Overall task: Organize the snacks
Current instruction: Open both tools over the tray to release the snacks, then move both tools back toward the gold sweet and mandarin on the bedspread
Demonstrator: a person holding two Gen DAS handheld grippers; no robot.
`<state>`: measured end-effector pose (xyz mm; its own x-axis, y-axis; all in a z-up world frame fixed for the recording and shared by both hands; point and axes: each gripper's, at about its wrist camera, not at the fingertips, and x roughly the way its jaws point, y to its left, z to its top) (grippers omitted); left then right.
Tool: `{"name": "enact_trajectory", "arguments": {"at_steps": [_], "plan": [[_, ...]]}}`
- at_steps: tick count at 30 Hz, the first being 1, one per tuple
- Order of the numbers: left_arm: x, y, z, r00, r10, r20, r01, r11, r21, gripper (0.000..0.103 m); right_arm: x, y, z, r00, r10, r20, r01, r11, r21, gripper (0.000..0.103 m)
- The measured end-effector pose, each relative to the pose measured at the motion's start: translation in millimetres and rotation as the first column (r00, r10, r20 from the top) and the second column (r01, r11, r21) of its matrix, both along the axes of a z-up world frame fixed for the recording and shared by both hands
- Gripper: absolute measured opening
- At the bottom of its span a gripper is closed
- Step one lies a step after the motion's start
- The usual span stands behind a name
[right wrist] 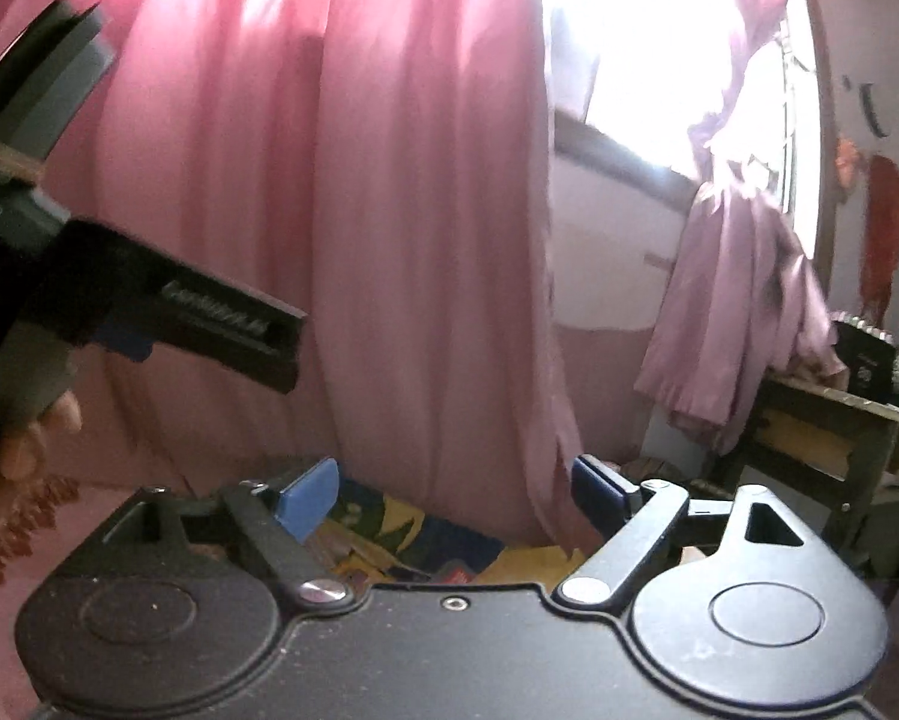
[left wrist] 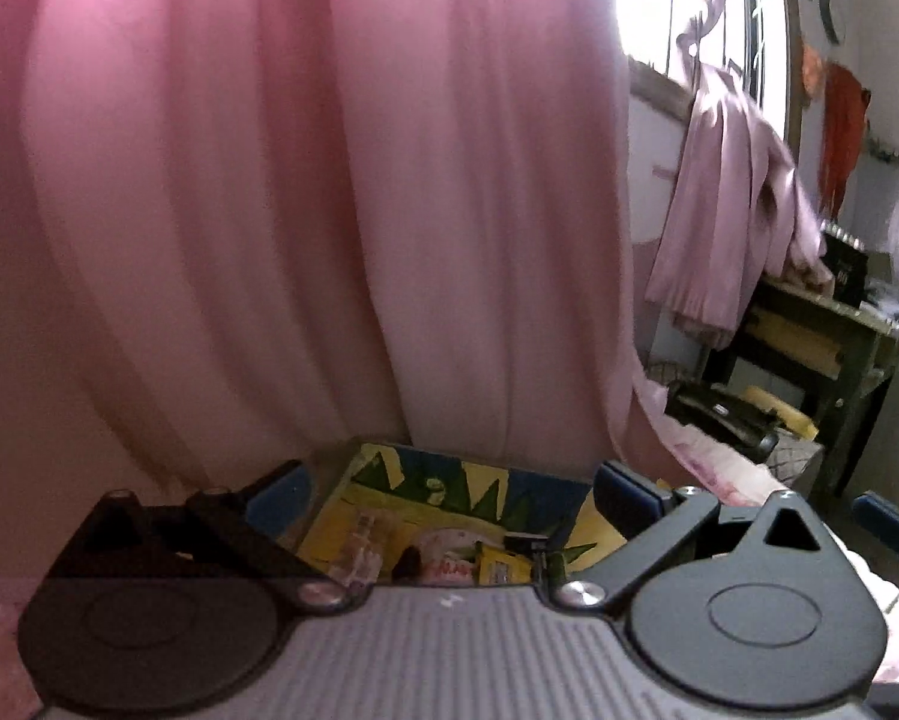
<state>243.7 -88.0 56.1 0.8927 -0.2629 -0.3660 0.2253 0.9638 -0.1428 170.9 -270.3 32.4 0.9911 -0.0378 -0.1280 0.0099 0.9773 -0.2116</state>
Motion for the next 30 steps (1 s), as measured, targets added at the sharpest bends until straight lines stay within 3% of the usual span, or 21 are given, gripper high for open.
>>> {"name": "enact_trajectory", "arguments": {"at_steps": [6, 13, 20, 30], "plan": [[-51, 16, 9, 0.999, 0.02, 0.033, -0.019, 1.0, -0.015, 0.103, -60, -8, 10, 0.999, -0.02, 0.033, 0.019, 0.999, 0.05, 0.098], [-98, 29, -4, 0.999, 0.029, 0.021, -0.028, 0.999, -0.034, 0.103, -120, -17, 9, 0.996, -0.091, 0.01, 0.09, 0.99, 0.107, 0.102], [-130, 43, -26, 0.999, 0.032, -0.024, -0.033, 0.998, -0.052, 0.103, -147, -20, 6, 0.99, -0.139, -0.038, 0.144, 0.971, 0.191, 0.102], [-155, 51, -62, 0.997, 0.018, -0.075, -0.018, 1.0, 0.005, 0.103, -156, -18, -5, 0.974, -0.156, -0.161, 0.192, 0.952, 0.239, 0.102]]}}
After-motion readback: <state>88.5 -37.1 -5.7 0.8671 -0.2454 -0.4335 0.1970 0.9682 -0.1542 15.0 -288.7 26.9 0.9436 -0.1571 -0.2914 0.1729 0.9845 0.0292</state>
